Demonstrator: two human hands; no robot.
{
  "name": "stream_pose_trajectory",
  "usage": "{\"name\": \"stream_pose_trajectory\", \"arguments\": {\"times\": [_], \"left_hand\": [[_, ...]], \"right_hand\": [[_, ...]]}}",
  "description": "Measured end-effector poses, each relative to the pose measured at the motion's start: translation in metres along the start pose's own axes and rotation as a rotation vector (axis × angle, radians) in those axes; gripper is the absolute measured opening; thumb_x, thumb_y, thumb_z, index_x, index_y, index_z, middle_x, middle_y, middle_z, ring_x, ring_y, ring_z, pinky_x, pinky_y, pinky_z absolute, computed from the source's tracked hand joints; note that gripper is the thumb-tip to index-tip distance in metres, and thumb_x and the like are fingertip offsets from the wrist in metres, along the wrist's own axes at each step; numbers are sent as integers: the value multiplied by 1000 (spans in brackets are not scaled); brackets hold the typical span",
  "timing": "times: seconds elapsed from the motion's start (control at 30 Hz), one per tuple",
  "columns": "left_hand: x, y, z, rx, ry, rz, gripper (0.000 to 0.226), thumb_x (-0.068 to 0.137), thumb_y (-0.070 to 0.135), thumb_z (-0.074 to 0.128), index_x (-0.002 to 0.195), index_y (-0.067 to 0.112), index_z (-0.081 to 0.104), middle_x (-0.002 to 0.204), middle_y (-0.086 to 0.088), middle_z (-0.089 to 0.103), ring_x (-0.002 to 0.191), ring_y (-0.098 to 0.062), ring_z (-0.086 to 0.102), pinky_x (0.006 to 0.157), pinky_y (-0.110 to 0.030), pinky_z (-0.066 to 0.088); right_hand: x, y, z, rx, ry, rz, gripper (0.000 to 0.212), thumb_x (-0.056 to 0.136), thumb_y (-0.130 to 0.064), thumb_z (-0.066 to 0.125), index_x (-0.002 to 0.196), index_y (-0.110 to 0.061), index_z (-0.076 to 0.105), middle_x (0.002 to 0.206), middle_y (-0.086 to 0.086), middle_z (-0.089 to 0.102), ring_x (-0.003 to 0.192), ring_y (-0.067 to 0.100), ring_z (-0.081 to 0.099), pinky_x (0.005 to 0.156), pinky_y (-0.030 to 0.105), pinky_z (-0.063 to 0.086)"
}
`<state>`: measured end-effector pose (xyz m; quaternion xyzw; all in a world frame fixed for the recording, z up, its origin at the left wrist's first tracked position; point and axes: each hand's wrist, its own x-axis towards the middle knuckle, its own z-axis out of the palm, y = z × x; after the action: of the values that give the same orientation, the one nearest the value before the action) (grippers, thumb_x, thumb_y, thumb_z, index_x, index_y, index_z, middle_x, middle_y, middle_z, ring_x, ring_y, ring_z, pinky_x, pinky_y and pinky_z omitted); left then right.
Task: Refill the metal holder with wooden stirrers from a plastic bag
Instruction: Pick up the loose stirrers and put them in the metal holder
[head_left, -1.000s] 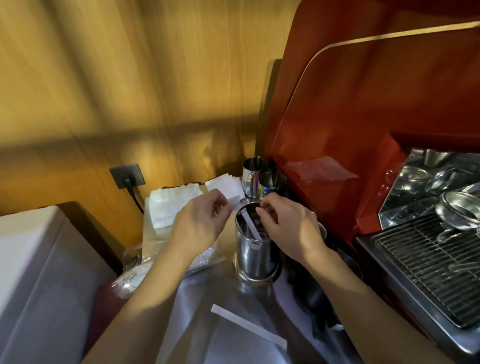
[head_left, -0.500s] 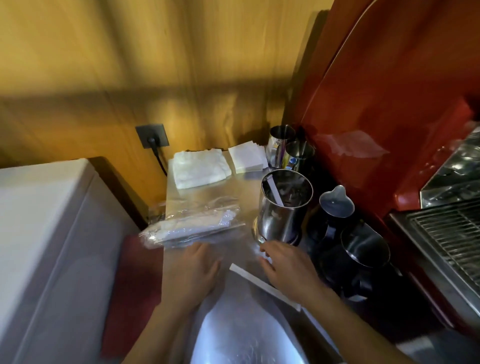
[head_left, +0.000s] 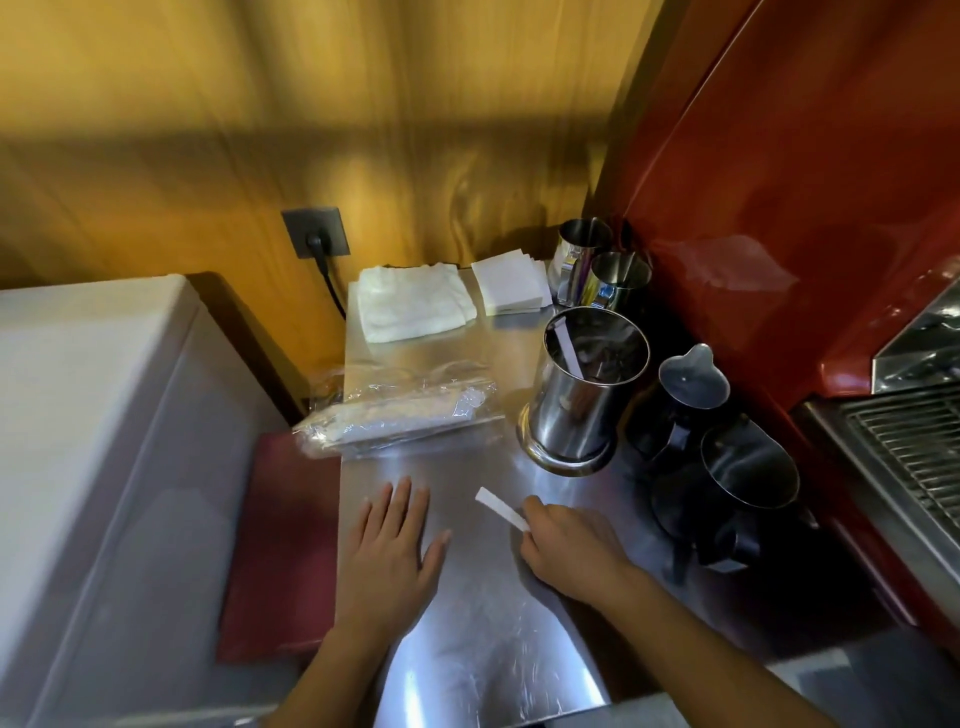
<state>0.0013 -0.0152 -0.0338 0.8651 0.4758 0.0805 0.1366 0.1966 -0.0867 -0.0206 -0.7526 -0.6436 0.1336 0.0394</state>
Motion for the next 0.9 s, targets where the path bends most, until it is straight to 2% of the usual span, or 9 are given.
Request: {"name": "stream_pose_trajectory", "arguments": {"times": [0.1, 0.23, 0.33, 0.43, 0.53, 0.6, 0.7, 0.8, 0.9], "left_hand": [[0, -2, 2, 15, -17, -2, 69, 92, 55, 15, 133, 10, 47, 139, -15, 50, 130, -34, 43, 110, -34, 12], [-1, -4, 5, 36, -20, -2, 62, 89, 50, 30, 134, 11, 46, 140, -14, 49, 131, -33, 41, 110, -34, 12], [-1, -5, 7, 39, -23, 2, 61, 88, 49, 31, 134, 12, 46, 139, -13, 50, 131, -32, 42, 109, -36, 14], [1, -7, 9, 45, -19, 2, 61, 88, 50, 31, 134, 13, 46, 140, -12, 49, 132, -31, 41, 109, -36, 14], [1, -7, 10, 46, -21, -3, 61, 88, 51, 31, 133, 13, 47, 139, -11, 51, 131, -31, 43, 108, -35, 15], [0, -8, 10, 46, -21, -6, 63, 88, 53, 28, 133, 14, 48, 139, -10, 51, 131, -31, 43, 108, -35, 15], [1, -8, 8, 57, -18, -4, 71, 91, 58, 13, 130, 13, 51, 136, -11, 54, 128, -31, 46, 106, -34, 17], [1, -7, 7, 37, -9, -6, 75, 90, 60, 8, 130, 13, 51, 136, -11, 54, 129, -32, 46, 105, -34, 17], [1, -7, 8, 22, -10, -7, 76, 90, 60, 7, 131, 14, 51, 137, -10, 53, 130, -31, 45, 106, -34, 16]], "right_hand": [[8, -5, -7, -42, -93, 35, 9, 83, -17, 44, 90, -13, 48, 95, 14, 66, 81, 38, 62, 60, 35, 35], [16, -8, -13, -77, -181, 40, 20, 77, -18, 49, 95, -9, 55, 97, 14, 65, 83, 35, 62, 60, 33, 35], [19, -10, -27, 29, -148, 53, 9, 79, -22, 48, 82, -16, 43, 96, 15, 64, 84, 35, 60, 61, 31, 34], [25, -14, -60, 160, -5, 53, 18, 79, -27, 50, 71, -20, 35, 78, 9, 60, 72, 31, 56, 53, 28, 31], [28, -20, -110, 337, 162, 10, 14, 80, -26, 53, 70, -22, 43, 62, -2, 52, 58, 21, 50, 48, 28, 34], [26, -22, -143, 437, 312, -42, 9, 80, -26, 53, 75, -19, 50, 61, -2, 55, 57, 20, 52, 53, 35, 41], [24, -20, -179, 502, 508, -77, 11, 83, -22, 54, 78, -12, 54, 64, 7, 60, 61, 26, 56, 58, 40, 45], [30, -11, -195, 533, 667, -31, 10, 86, -18, 53, 83, -9, 56, 69, 13, 63, 63, 28, 59, 59, 40, 47], [38, 2, -192, 509, 777, 47, 12, 88, -20, 52, 85, -9, 56, 65, 8, 60, 58, 24, 56, 55, 37, 42]]}}
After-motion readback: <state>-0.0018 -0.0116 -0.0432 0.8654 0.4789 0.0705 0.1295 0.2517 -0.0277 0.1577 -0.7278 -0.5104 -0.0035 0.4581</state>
